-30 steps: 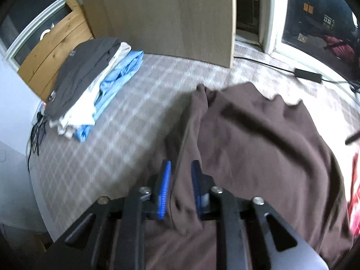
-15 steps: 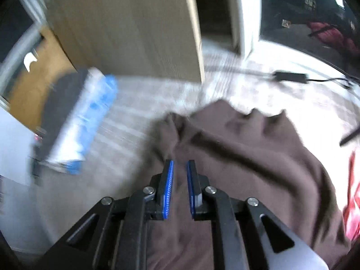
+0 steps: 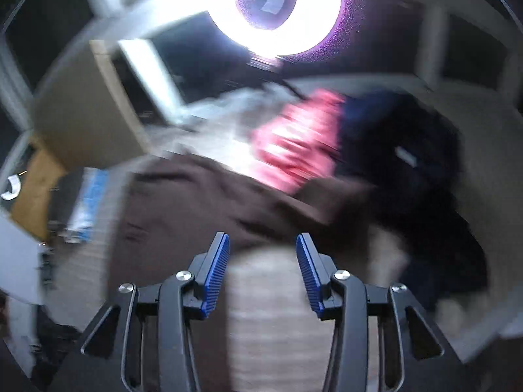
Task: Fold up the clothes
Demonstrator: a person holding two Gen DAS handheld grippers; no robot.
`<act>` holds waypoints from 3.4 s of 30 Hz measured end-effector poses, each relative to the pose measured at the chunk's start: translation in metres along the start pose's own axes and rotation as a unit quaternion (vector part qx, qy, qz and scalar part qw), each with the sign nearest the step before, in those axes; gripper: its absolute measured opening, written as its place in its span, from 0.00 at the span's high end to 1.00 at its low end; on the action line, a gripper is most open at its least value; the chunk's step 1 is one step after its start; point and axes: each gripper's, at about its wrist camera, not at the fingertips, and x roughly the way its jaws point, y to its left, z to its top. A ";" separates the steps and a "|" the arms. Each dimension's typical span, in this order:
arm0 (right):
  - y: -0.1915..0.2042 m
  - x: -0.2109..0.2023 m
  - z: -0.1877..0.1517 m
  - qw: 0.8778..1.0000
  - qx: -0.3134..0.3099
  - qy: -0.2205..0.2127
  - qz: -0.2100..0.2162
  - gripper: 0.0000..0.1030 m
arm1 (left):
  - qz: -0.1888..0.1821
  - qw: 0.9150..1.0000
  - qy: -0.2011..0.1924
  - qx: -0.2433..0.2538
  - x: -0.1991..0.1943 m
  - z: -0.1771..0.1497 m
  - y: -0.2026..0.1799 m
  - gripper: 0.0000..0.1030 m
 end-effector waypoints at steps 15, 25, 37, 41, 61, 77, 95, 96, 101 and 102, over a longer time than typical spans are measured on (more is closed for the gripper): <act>-0.135 0.139 -0.044 0.995 -0.014 0.095 -0.009 0.59 | 0.022 1.000 0.001 0.011 0.116 0.200 -0.080 0.88; -0.109 0.169 -0.042 0.992 -0.086 0.091 0.007 0.58 | 0.058 0.997 0.022 -0.036 0.230 0.332 -0.033 0.88; -0.154 0.054 -0.007 0.988 -0.117 0.033 -0.100 0.96 | 0.074 0.996 0.036 -0.036 0.262 0.333 -0.014 0.88; -0.182 0.031 0.003 0.983 -0.111 0.020 -0.141 0.96 | 0.061 0.997 0.030 -0.046 0.261 0.330 -0.011 0.88; -0.237 0.091 -0.005 0.989 -0.006 0.144 -0.016 0.96 | 0.032 0.997 0.015 0.064 0.245 0.325 -0.092 0.78; -0.290 0.072 -0.016 0.995 0.063 0.076 -0.023 0.65 | 0.067 0.988 0.030 0.134 0.305 0.328 -0.182 0.75; -0.282 0.084 -0.059 0.995 0.032 0.096 0.012 0.65 | 0.061 0.985 0.077 0.141 0.305 0.319 -0.172 0.73; -0.281 0.086 -0.061 0.994 0.033 0.101 0.011 0.65 | 0.060 0.985 0.079 0.140 0.307 0.319 -0.172 0.73; -0.278 0.087 -0.066 0.994 0.025 0.106 0.005 0.93 | 0.062 0.983 0.082 0.153 0.308 0.315 -0.171 0.73; -0.277 0.087 -0.067 0.994 0.022 0.106 0.006 0.93 | 0.061 0.983 0.083 0.153 0.308 0.315 -0.172 0.73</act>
